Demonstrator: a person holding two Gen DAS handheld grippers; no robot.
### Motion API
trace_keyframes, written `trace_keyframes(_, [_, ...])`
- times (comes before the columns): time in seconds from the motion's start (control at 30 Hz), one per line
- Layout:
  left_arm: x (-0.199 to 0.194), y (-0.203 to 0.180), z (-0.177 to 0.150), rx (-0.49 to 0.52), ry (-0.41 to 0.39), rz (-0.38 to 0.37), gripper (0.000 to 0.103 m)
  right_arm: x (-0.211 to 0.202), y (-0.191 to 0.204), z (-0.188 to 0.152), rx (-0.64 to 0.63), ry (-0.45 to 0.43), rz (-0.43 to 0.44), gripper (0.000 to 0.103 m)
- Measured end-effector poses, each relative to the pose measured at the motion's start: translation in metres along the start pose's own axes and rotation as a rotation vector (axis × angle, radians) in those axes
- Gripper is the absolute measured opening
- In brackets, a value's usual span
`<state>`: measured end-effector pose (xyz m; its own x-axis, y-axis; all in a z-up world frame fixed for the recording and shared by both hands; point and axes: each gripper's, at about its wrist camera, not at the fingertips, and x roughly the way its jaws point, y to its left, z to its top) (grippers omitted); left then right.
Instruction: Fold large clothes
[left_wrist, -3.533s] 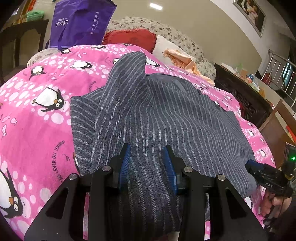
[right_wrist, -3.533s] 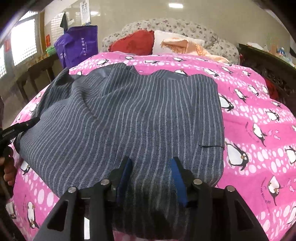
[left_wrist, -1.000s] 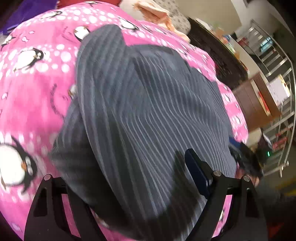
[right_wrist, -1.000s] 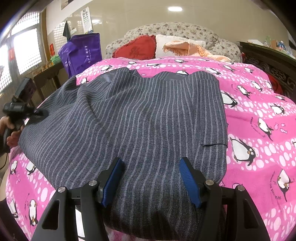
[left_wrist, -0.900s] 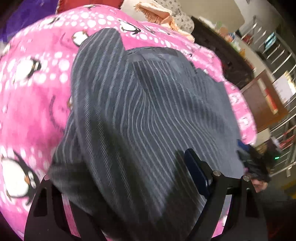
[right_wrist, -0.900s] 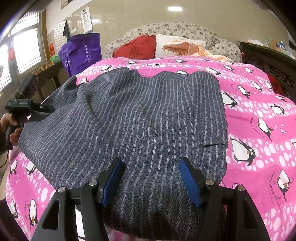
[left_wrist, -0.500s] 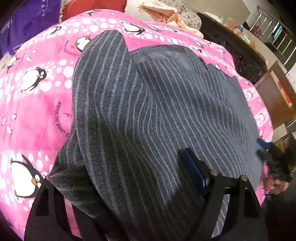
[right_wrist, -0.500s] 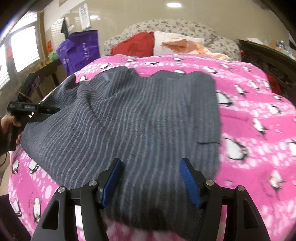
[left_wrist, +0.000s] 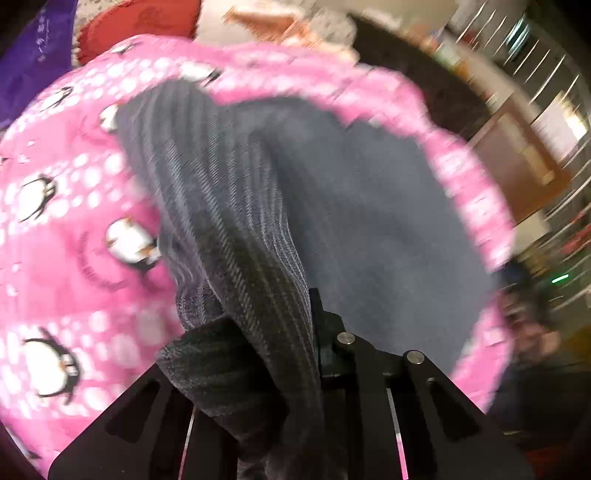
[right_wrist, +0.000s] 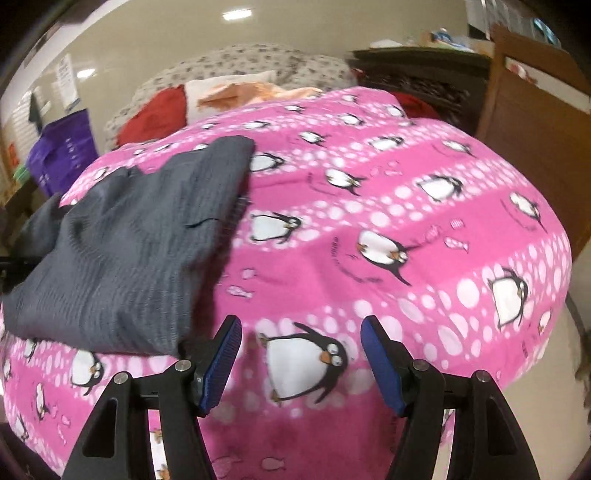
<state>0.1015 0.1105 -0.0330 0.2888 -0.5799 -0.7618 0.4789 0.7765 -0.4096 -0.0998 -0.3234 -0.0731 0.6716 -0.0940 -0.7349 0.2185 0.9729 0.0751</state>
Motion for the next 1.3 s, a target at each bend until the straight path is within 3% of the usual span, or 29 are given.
trace_keyframes(0.13, [-0.018, -0.021, 0.019, -0.057, -0.076, -0.194, 0.011, 0.010, -0.007, -0.002, 0.047, 0.012, -0.017, 0.065])
trace_keyframes(0.23, [-0.017, -0.046, 0.036, -0.083, -0.098, -0.261, 0.011, 0.012, -0.011, -0.005, 0.070, 0.018, -0.015, 0.064])
trace_keyframes(0.43, [0.013, -0.087, 0.076, -0.288, -0.109, -0.328, 0.011, 0.008, -0.029, -0.013, 0.114, 0.014, -0.042, 0.065])
trace_keyframes(0.73, [0.091, -0.180, 0.113, -0.345, -0.069, -0.147, 0.011, -0.001, -0.038, -0.027, 0.102, 0.013, -0.034, 0.065])
trace_keyframes(0.87, [0.138, -0.189, 0.109, -0.334, -0.044, -0.033, 0.011, -0.003, -0.041, -0.029, 0.113, 0.008, -0.015, 0.065])
trace_keyframes(0.97, [0.166, -0.180, 0.089, -0.377, -0.007, -0.023, 0.011, -0.006, -0.045, -0.033, 0.118, 0.006, -0.007, 0.065])
trace_keyframes(1.07, [0.172, -0.189, 0.088, -0.351, -0.023, -0.034, 0.012, -0.007, -0.045, -0.036, 0.114, 0.007, 0.000, 0.065])
trace_keyframes(1.1, [0.171, -0.194, 0.088, -0.345, -0.028, -0.040, 0.018, -0.006, -0.045, -0.036, 0.112, 0.008, -0.002, 0.065])
trace_keyframes(1.17, [0.171, -0.203, 0.089, -0.345, -0.030, -0.088, 0.042, -0.006, -0.042, -0.035, 0.103, 0.012, -0.008, 0.066])
trace_keyframes(1.2, [0.169, -0.208, 0.090, -0.341, -0.034, -0.113, 0.059, -0.006, -0.041, -0.034, 0.099, 0.014, -0.012, 0.066])
trace_keyframes(1.23, [0.162, -0.213, 0.088, -0.337, -0.049, -0.141, 0.067, -0.006, -0.040, -0.034, 0.095, 0.015, -0.015, 0.066])
trace_keyframes(1.3, [0.152, -0.227, 0.090, -0.324, -0.073, -0.192, 0.068, -0.007, -0.041, -0.034, 0.096, 0.018, -0.015, 0.066])
